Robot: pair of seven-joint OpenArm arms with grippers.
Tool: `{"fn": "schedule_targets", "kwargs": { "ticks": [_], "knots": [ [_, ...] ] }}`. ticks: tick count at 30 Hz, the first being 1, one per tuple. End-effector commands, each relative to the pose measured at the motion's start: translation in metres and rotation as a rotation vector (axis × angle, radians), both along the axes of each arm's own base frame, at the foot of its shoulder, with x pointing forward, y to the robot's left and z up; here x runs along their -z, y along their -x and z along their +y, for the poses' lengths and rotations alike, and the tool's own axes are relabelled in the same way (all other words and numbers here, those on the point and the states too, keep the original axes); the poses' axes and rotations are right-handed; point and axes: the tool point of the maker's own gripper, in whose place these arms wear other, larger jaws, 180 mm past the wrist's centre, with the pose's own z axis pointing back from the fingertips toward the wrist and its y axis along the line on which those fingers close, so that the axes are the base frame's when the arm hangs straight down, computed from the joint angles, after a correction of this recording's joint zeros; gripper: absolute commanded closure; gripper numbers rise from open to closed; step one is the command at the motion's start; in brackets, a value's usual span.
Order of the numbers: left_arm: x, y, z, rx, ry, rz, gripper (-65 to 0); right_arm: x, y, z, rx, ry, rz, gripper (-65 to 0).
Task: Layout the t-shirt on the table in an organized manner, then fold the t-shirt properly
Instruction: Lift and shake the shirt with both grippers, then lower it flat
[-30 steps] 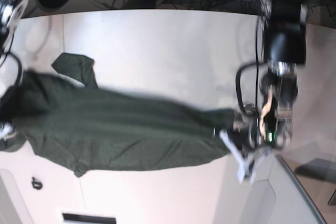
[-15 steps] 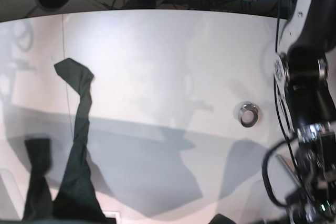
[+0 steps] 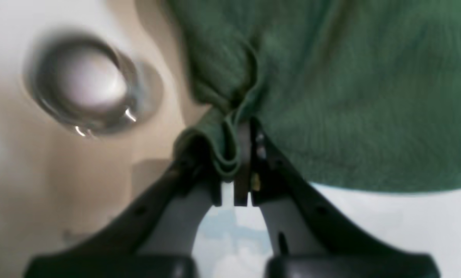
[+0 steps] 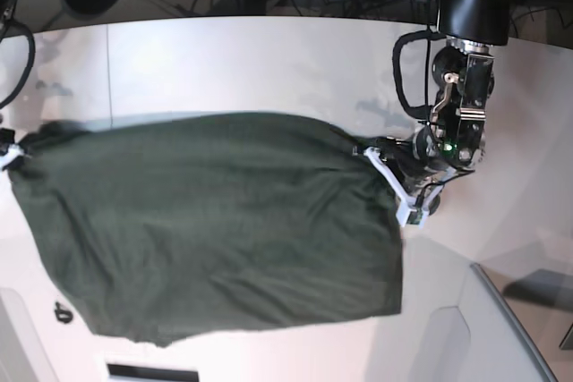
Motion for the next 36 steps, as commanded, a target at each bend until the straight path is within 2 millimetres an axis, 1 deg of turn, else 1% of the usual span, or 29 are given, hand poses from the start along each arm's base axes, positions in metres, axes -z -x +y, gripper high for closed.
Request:
{"fn": "schedule_targets", "kwargs": {
  "ticks": [1, 3, 9, 12, 13, 14, 16, 18, 20, 22, 24, 29, 33, 36],
  "knots": [
    [-0.020, -0.020, 0.006, -0.010, -0.006, -0.080, 0.0, -0.021, -0.017, -0.009, 0.001, 0.016, -0.078, -0.2],
    [-0.019, -0.018, 0.006, -0.008, -0.008, -0.075, 0.0, -0.014, -0.010, -0.009, 0.003, 0.013, -0.058, -0.2],
    [-0.020, -0.017, 0.005, -0.006, -0.008, -0.076, 0.0, -0.016, -0.008, -0.012, 0.001, 0.023, -0.053, -0.2],
    [-0.020, -0.017, 0.006, -0.006, -0.009, -0.076, 0.0, -0.014, -0.002, -0.011, -0.010, 0.029, -0.018, -0.2],
    [-0.020, -0.016, 0.009, -0.006, -0.016, -0.073, 0.0, -0.017, -0.001, -0.010, -0.016, 0.033, -0.011, -0.2],
    [-0.016, -0.011, 0.014, -0.007, -0.028, -0.061, 0.0, -0.019, -0.001, -0.009, -0.023, 0.038, -0.007, -0.2],
    [-0.014, -0.007, 0.018, -0.006, -0.037, -0.046, 0.0, -0.020, 0.001, -0.007, -0.033, 0.042, 0.009, -0.2],
    [-0.011, -0.003, 0.021, -0.007, -0.048, -0.017, 0.0, -0.017, 0.004, -0.005, -0.034, 0.035, 0.031, -0.3],
    [-0.007, 0.005, 0.030, -0.002, -0.072, 0.005, 0.0, -0.011, 0.008, -0.004, -0.028, 0.021, 0.048, -0.3],
    [-0.003, 0.011, 0.035, -0.006, -0.080, 0.019, 0.0, 0.003, 0.015, -0.003, -0.012, -0.007, 0.084, -0.3],
    [-0.002, 0.013, 0.035, -0.008, -0.080, 0.023, 0.0, 0.016, 0.020, 0.000, 0.004, -0.040, 0.109, -0.3],
    [0.002, 0.015, 0.033, 0.000, -0.082, 0.033, 0.0, 0.030, 0.016, 0.001, 0.037, -0.080, 0.097, -0.5],
    [0.000, 0.013, 0.033, 0.001, -0.082, 0.029, 0.0, 0.032, 0.006, 0.000, 0.056, -0.108, 0.099, -0.5],
    [0.001, 0.013, 0.033, 0.000, -0.082, 0.030, 0.0, 0.032, 0.003, 0.001, 0.059, -0.116, 0.097, -0.6]
  ]
}}
